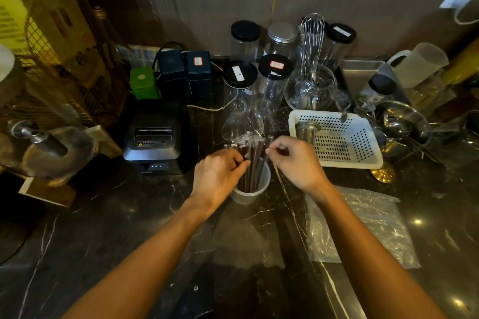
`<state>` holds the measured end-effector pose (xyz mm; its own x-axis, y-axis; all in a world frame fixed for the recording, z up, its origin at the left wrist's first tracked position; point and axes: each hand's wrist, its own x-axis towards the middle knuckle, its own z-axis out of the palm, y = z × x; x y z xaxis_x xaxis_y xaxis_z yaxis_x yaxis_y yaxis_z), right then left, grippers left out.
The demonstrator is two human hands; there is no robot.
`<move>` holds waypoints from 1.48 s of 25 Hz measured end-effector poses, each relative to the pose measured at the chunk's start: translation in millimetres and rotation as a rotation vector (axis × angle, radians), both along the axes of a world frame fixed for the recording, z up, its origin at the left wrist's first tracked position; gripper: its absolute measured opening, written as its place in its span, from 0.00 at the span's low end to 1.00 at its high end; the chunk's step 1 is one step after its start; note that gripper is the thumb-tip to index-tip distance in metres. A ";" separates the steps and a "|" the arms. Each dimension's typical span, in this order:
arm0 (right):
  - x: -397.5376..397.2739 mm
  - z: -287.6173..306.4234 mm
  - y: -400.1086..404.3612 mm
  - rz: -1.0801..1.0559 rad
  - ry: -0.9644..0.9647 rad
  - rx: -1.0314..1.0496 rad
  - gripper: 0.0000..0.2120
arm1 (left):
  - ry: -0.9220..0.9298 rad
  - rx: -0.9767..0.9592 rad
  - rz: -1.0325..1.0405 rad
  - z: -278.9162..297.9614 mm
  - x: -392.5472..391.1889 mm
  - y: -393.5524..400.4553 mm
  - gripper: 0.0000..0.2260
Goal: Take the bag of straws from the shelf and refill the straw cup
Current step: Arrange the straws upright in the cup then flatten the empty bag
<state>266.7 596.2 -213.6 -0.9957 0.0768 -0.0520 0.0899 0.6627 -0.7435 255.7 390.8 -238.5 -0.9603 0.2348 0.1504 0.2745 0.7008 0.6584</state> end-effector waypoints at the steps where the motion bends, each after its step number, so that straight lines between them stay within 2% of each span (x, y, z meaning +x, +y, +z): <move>1: 0.9 8.3 2.9 0.013 0.025 -0.044 0.05 | 0.015 0.016 -0.016 2.5 -1.1 -0.8 0.06; 4: 3.4 36.3 10.3 -0.042 0.112 -0.213 0.07 | 0.115 0.006 -0.125 6.9 -7.8 -7.1 0.08; 7: -4.6 54.5 20.9 -0.223 0.200 -0.470 0.05 | 0.161 0.015 -0.258 12.9 -12.9 -11.7 0.17; 10: -10.3 53.0 18.1 -0.305 0.027 -0.799 0.04 | 0.132 0.185 -0.328 19.0 -13.0 -8.7 0.20; 12: -7.1 42.1 9.9 -0.316 -0.149 -0.960 0.07 | 0.070 0.340 -0.373 23.4 -12.0 -4.2 0.19; 14: -1.2 29.3 1.4 -0.333 -0.294 -1.067 0.10 | 0.058 0.402 -0.425 28.7 -10.6 -0.5 0.16; 15: 2.1 23.6 -3.3 -0.329 -0.350 -1.057 0.09 | 0.084 0.399 -0.434 31.8 -9.3 0.8 0.13; 17: 8.3 14.0 -12.3 -0.275 -0.378 -0.840 0.06 | 0.127 0.388 -0.376 36.3 -6.6 1.9 0.08; 19: 13.5 8.2 -13.6 -0.190 -0.283 -0.536 0.07 | 0.107 0.379 -0.276 34.7 -8.0 2.9 0.05; 20: 15.5 7.0 -12.1 -0.120 -0.235 -0.447 0.07 | 0.069 0.363 -0.235 32.6 -8.4 3.9 0.04; 23: 19.6 6.0 -9.2 0.116 -0.202 -0.360 0.05 | -0.075 0.358 -0.191 25.9 -5.4 7.4 0.04; 25: 20.4 0.9 -10.0 0.148 -0.166 -0.288 0.01 | -0.131 0.371 -0.225 22.7 -1.6 11.0 0.04; 27: 19.3 -6.1 -12.8 0.139 -0.115 -0.201 0.05 | -0.138 0.353 -0.224 16.8 2.8 13.5 0.05; 31: 13.1 -20.5 -15.3 0.128 -0.145 0.018 0.08 | -0.024 0.281 -0.045 2.0 3.9 4.0 0.11; 34: 10.6 -26.3 -17.7 0.137 -0.182 0.086 0.07 | 0.103 0.222 0.074 -6.3 5.4 -9.3 0.18; 37: 10.7 -24.4 -18.4 0.092 -0.167 0.052 0.05 | 0.014 0.268 0.122 -15.1 4.4 -16.7 0.30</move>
<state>277.3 577.7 -238.0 -0.9765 -0.0073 -0.2152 0.1463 0.7108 -0.6880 260.1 374.1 -253.6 -0.9764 0.0672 0.2052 0.2092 0.5306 0.8214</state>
